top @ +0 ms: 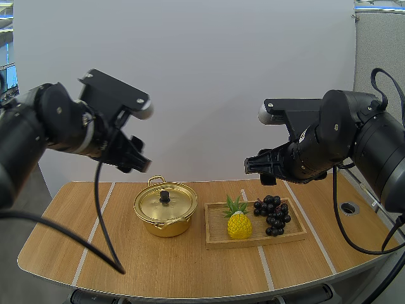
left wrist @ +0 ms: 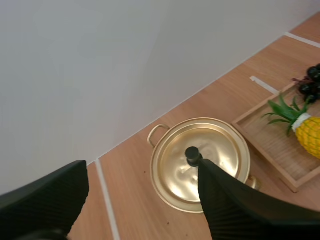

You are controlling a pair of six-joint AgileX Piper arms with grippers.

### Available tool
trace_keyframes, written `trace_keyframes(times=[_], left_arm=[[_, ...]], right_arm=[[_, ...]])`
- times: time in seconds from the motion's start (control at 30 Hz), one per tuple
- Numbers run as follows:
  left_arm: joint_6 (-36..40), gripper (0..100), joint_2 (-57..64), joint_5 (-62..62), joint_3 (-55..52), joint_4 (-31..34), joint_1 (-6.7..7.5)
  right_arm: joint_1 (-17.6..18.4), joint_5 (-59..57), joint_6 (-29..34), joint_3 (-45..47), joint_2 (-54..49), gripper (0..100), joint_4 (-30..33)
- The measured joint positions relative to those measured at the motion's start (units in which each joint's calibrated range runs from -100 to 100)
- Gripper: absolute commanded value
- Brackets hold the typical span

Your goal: Open the pot, put the grape inside, and close it

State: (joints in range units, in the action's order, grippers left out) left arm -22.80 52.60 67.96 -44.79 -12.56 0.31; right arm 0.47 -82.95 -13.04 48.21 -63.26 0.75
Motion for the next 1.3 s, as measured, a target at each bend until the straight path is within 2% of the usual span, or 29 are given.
trace_keyframes(times=[0.1,0.2,0.4,0.8,0.97,1.03,1.3], left_arm=[[-2.32,100,-1.91,0.16,0.0,-2.54,0.0],[-8.83,100,-8.1,0.16,0.0,-7.33,0.0],[-13.28,100,-23.32,-0.16,3.11,-9.74,0.0],[-14.25,100,-38.21,1.01,11.16,-10.06,0.0],[-14.37,100,-41.58,1.92,12.35,-10.06,1.0],[-14.37,100,-44.15,1.11,12.5,-10.06,2.02],[-14.37,100,-50.47,-1.12,13.34,-10.06,2.14]], right_arm=[[0.0,0.0,0.0,0.0,0.0,100,0.0],[0.0,0.0,0.0,0.0,0.0,100,0.0],[0.0,0.0,0.0,0.0,0.0,100,0.0],[0.0,0.0,0.0,0.0,0.1,100,0.0],[0.0,0.0,0.0,0.0,0.1,100,0.0],[0.0,0.06,0.0,0.0,0.1,100,0.0],[0.0,0.06,0.0,0.0,0.1,100,0.0]])
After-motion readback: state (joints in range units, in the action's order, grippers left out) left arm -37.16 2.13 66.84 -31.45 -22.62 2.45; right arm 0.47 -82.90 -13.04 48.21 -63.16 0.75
